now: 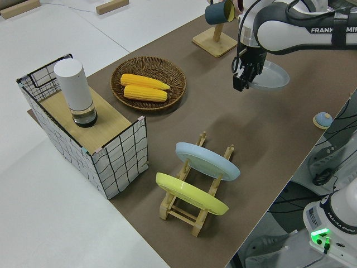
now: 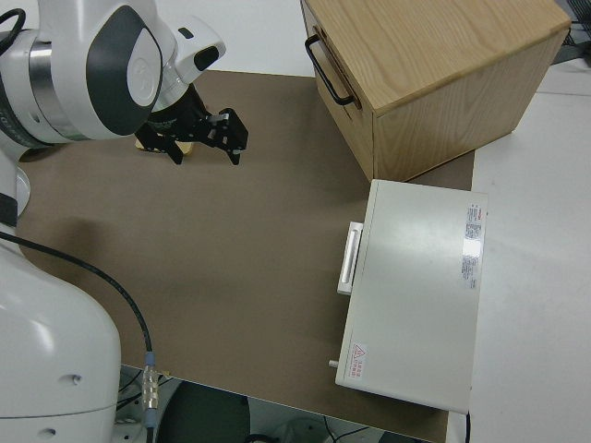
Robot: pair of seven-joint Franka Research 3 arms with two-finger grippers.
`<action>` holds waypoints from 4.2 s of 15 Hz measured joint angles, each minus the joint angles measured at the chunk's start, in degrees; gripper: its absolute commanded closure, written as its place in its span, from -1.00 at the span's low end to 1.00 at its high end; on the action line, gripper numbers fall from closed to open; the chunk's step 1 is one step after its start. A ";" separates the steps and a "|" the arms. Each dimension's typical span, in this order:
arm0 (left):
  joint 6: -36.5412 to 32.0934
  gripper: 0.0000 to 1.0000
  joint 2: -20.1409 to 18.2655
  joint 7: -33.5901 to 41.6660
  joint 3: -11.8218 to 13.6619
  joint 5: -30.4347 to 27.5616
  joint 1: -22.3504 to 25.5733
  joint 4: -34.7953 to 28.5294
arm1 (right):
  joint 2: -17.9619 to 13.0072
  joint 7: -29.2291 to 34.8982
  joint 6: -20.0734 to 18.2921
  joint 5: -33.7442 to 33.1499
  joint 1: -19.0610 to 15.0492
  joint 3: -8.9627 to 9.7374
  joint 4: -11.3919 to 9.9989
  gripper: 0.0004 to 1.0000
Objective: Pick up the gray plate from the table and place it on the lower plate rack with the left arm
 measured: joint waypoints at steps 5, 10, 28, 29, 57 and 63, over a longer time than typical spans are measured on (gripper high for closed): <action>-8.69 1.00 -1.64 0.46 4.27 1.13 0.09 8.20 | 0.00 0.00 0.00 0.00 0.00 0.00 0.00 -0.98; -13.62 1.00 -3.10 0.46 4.30 10.21 0.09 10.83 | 0.00 0.00 0.00 0.00 0.00 0.00 0.00 -0.97; -23.62 1.00 -0.88 -26.87 -5.01 45.98 -0.77 1.11 | 0.00 0.00 0.00 0.00 0.00 0.00 0.00 -0.98; -23.62 1.00 -0.54 -27.98 -5.09 47.85 -0.77 -0.10 | 0.00 0.00 0.00 0.00 0.00 0.00 0.00 -0.97; -25.68 -1.00 14.90 -54.57 -7.16 60.78 -3.13 -7.46 | 0.00 0.00 0.00 0.00 0.00 0.00 0.00 -0.97; -25.66 -1.00 14.93 -54.16 -7.20 60.78 -3.20 -4.90 | 0.00 0.00 0.00 0.00 0.00 0.00 0.00 -0.97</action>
